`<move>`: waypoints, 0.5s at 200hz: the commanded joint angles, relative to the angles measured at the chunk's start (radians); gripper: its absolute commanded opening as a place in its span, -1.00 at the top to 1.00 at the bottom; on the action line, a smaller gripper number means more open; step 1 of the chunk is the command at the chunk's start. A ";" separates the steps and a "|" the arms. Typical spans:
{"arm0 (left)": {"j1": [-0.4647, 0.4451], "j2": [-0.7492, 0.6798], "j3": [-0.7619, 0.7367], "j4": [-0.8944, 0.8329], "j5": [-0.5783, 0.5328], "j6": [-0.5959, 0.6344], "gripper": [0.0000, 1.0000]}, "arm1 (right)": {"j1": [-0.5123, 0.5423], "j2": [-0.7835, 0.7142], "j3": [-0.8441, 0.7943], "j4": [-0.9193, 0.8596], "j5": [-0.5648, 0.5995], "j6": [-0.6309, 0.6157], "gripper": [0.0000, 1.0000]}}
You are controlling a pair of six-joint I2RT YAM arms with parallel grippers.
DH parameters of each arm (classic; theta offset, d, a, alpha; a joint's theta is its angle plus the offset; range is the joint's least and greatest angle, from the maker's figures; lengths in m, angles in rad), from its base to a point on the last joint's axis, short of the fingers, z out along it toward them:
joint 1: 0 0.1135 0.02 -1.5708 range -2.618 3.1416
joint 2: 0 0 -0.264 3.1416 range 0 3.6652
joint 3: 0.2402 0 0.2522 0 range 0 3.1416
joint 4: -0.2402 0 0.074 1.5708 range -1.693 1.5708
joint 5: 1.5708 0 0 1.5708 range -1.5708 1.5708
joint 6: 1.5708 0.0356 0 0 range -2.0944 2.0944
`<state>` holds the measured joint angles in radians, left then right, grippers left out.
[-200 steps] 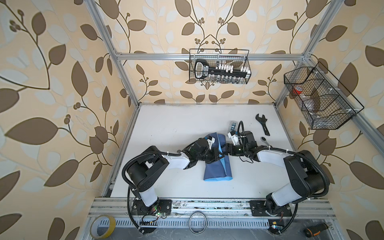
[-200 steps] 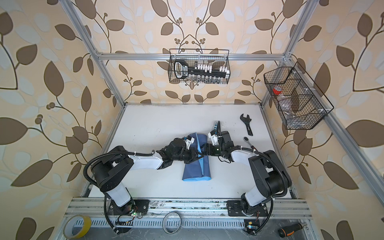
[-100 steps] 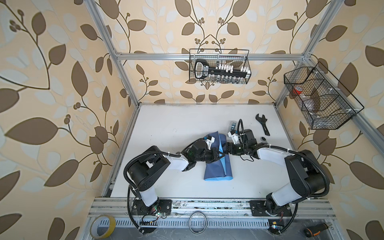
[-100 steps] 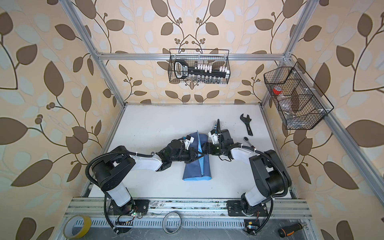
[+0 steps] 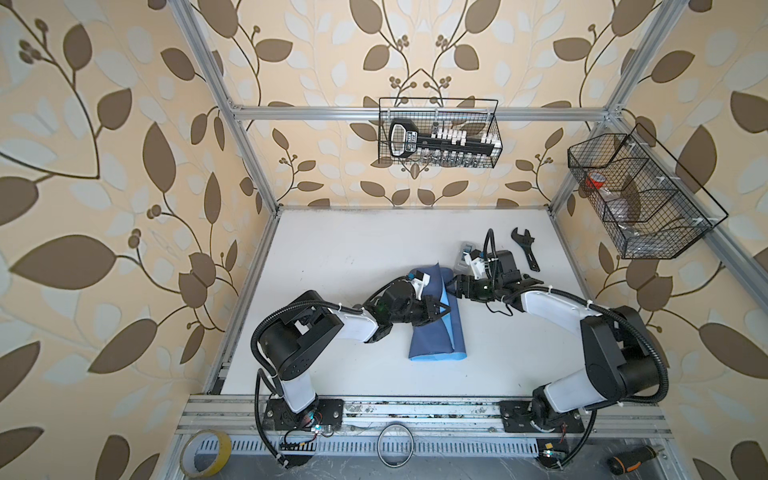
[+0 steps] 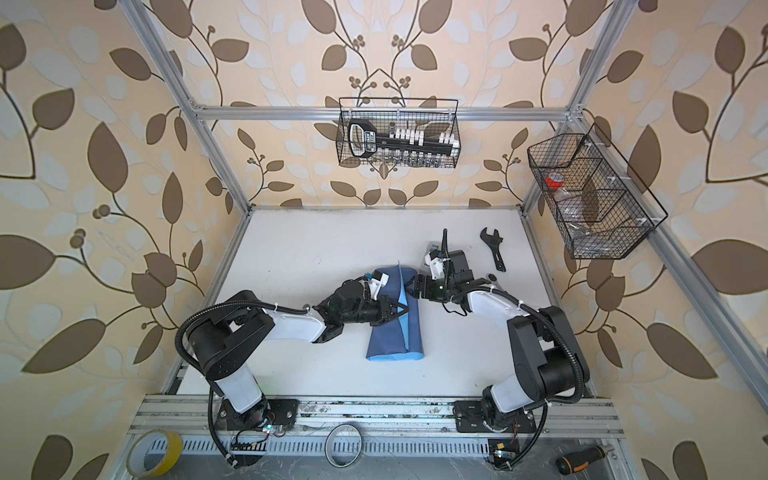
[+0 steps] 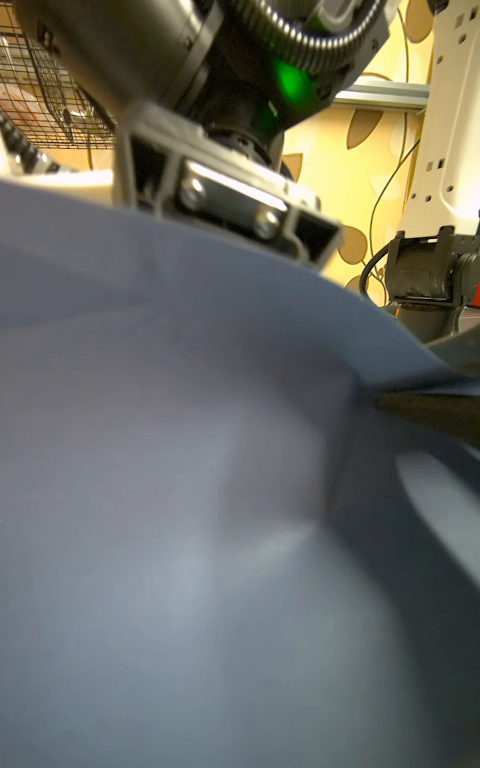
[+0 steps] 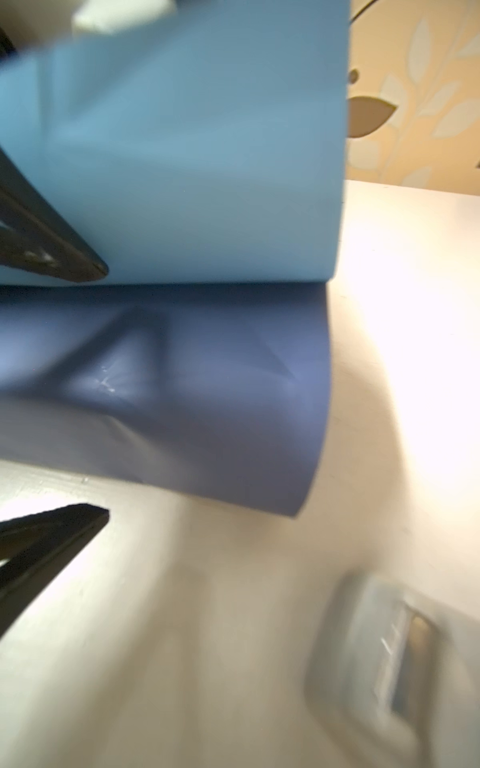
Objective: Wrap the gift box in paper
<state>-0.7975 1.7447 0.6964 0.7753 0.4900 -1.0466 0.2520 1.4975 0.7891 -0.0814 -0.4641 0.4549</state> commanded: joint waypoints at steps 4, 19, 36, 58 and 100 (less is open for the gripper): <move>-0.003 0.051 -0.013 -0.060 -0.010 0.038 0.62 | -0.019 -0.071 -0.002 -0.032 0.065 -0.005 -0.71; -0.003 0.060 -0.003 -0.058 -0.005 0.037 0.53 | -0.021 -0.100 -0.015 -0.048 0.094 -0.013 -0.71; -0.003 0.069 0.007 -0.056 -0.004 0.036 0.40 | -0.022 -0.127 -0.035 -0.060 0.113 -0.022 -0.71; -0.003 0.082 0.021 -0.052 0.004 0.034 0.26 | -0.023 -0.164 -0.072 -0.059 0.119 -0.021 -0.71; -0.003 0.089 0.026 -0.050 0.007 0.036 -0.01 | -0.023 -0.242 -0.114 -0.044 0.135 -0.025 -0.73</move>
<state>-0.7979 1.7821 0.7307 0.8120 0.5060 -1.0470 0.2314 1.2930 0.6956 -0.1246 -0.3500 0.4511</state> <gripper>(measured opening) 0.475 0.860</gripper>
